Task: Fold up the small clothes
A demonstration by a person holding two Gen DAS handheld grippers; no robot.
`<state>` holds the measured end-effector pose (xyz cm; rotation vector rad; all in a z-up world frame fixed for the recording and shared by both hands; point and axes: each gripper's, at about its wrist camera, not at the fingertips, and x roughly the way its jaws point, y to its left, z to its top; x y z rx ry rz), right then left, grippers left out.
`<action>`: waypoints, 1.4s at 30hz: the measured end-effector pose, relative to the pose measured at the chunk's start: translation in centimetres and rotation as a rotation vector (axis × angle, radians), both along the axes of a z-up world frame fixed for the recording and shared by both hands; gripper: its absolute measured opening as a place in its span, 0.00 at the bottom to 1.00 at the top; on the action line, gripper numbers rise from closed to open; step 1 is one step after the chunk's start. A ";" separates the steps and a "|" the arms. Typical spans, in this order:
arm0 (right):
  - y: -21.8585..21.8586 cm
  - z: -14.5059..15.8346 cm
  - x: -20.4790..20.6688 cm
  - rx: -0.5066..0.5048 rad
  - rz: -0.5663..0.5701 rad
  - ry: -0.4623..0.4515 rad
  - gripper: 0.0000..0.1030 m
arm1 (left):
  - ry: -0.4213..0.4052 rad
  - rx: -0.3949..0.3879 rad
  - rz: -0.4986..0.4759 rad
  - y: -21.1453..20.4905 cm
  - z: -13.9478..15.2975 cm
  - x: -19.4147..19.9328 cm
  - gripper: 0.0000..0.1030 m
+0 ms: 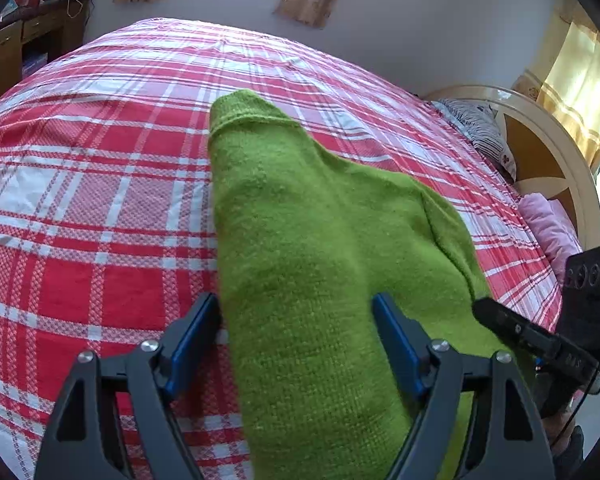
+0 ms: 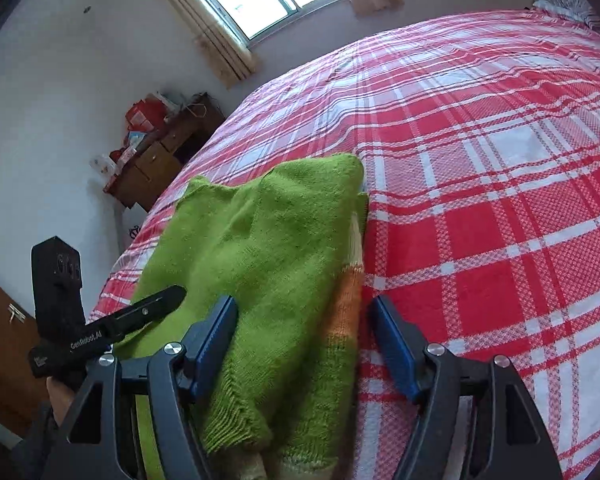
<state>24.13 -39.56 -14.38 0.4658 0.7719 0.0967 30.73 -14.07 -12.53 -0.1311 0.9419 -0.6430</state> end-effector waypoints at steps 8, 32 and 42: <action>5.7 1.7 -1.2 -0.243 0.062 -0.044 0.68 | -0.001 -0.020 -0.004 0.3 0.0 -0.2 0.79; 7.1 2.8 -2.7 -0.042 0.048 0.011 0.35 | -0.014 -0.012 0.038 2.5 2.5 -5.4 0.38; 16.0 5.0 -4.8 -0.044 0.175 -0.061 0.34 | -0.042 0.049 0.174 10.6 3.9 -8.6 0.38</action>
